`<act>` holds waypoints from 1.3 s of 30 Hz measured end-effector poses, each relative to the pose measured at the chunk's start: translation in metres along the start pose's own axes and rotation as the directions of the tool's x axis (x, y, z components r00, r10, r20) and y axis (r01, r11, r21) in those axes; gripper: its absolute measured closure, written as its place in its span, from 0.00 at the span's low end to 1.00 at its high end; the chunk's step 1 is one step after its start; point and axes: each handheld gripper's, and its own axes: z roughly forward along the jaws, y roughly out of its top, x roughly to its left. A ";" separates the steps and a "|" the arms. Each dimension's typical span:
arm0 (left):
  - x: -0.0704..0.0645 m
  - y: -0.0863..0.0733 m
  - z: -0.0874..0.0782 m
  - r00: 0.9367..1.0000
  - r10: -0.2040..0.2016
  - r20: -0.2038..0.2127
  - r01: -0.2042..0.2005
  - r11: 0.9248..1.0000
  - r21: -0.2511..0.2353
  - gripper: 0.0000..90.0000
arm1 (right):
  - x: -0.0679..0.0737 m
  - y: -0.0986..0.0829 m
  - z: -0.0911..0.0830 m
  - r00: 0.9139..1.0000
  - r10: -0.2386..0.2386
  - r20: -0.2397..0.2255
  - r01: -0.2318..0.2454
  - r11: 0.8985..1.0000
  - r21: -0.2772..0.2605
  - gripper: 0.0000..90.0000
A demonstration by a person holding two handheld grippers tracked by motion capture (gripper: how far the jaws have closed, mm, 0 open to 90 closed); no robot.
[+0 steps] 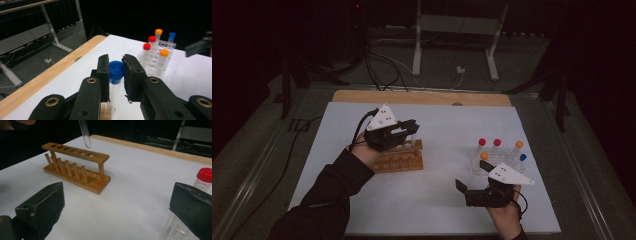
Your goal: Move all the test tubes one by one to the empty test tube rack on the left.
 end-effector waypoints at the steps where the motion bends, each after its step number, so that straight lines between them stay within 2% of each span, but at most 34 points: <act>1: 0.003 -0.001 0.000 1.000 -0.004 -0.008 0.004 1.000 0.001 0.86 | 0.000 0.000 0.000 1.000 0.001 0.004 -0.001 1.000 -0.002 0.00; 7: 0.014 -0.014 0.006 0.998 -0.049 -0.042 0.050 0.999 0.006 0.86 | -0.001 0.000 -0.002 1.000 -0.002 0.006 0.002 1.000 -0.005 0.00; 13: 0.016 -0.028 0.012 0.995 -0.083 -0.047 0.084 0.996 0.018 0.86 | -0.002 0.000 -0.002 1.000 0.002 0.002 -0.002 1.000 -0.003 0.00; 22: 0.015 -0.049 0.023 0.992 -0.125 -0.032 0.127 0.991 0.043 0.86 | -0.003 -0.002 -0.002 1.000 0.004 0.003 -0.004 1.000 0.000 0.00; 33: 0.014 -0.070 0.034 0.987 -0.156 -0.032 0.158 0.985 0.075 0.86 | -0.004 -0.003 -0.002 1.000 -0.002 -0.010 0.002 1.000 0.003 0.00; 39: 0.012 -0.076 0.038 0.987 -0.154 -0.037 0.157 0.984 0.083 0.86 | -0.003 -0.003 -0.001 1.000 -0.005 -0.020 0.005 1.000 0.003 0.00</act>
